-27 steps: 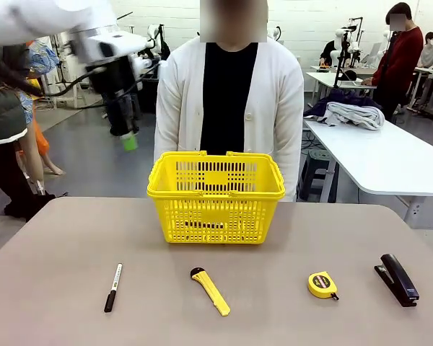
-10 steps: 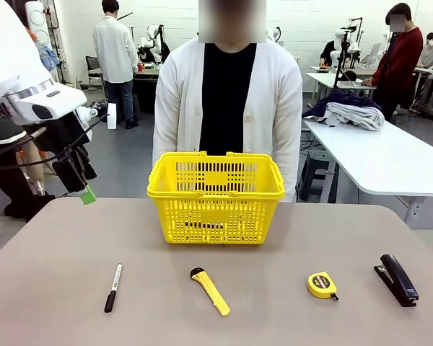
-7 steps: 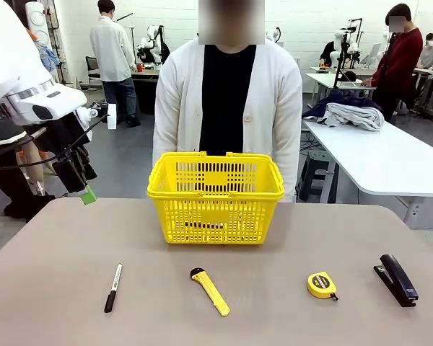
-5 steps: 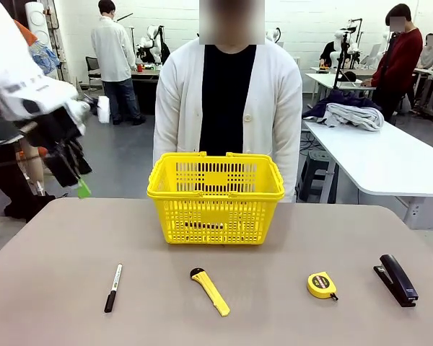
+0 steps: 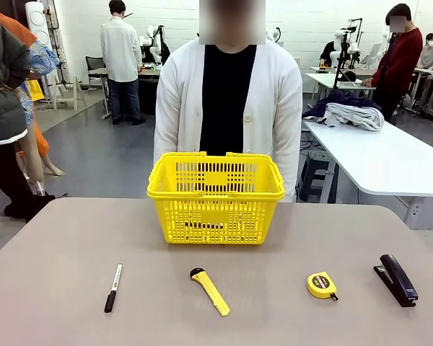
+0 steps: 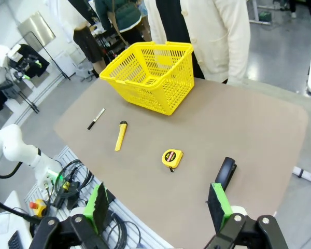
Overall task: Place the items the person wants into the basket.
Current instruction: Pick up the item the person points to and place it in the Market Basket.
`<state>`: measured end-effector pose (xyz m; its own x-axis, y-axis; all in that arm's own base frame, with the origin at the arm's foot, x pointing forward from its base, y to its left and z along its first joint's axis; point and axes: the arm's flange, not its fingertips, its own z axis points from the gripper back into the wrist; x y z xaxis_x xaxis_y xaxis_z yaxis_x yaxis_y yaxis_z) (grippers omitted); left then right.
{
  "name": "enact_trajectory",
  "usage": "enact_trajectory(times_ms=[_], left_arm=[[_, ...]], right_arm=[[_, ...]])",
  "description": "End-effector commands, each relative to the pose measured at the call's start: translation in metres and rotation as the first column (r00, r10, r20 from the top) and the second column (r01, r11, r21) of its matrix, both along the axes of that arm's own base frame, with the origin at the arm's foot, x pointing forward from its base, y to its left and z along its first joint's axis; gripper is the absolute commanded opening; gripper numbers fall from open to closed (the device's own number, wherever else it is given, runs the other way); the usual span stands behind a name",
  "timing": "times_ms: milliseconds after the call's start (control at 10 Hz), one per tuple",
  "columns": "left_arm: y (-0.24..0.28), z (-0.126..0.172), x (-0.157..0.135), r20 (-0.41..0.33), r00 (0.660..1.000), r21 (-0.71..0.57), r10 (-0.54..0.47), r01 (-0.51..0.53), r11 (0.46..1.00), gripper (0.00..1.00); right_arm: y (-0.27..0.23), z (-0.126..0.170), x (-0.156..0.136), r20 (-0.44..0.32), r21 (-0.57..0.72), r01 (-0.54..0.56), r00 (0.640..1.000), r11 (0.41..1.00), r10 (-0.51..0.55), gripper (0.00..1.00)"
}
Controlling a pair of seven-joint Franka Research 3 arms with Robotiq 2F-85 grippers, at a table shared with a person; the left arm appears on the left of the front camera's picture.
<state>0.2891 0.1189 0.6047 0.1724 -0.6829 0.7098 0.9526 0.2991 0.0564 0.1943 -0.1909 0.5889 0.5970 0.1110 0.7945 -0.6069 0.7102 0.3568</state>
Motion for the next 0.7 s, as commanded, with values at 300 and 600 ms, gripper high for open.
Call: enact_trajectory(times_ms=[300,600], left_arm=[[0.08,-0.021,-0.004,0.056,0.998,-0.214,-0.023,0.034,0.976,1.0],[0.091,-0.031,-0.001,0.036,0.999,-0.22,0.007,0.001,0.976,1.0]], right_arm=[[0.001,0.0,0.001,0.016,0.013,-0.014,1.0,1.0,0.014,1.0],[0.001,0.0,0.001,0.016,0.013,-0.014,1.0,1.0,0.014,1.0]])
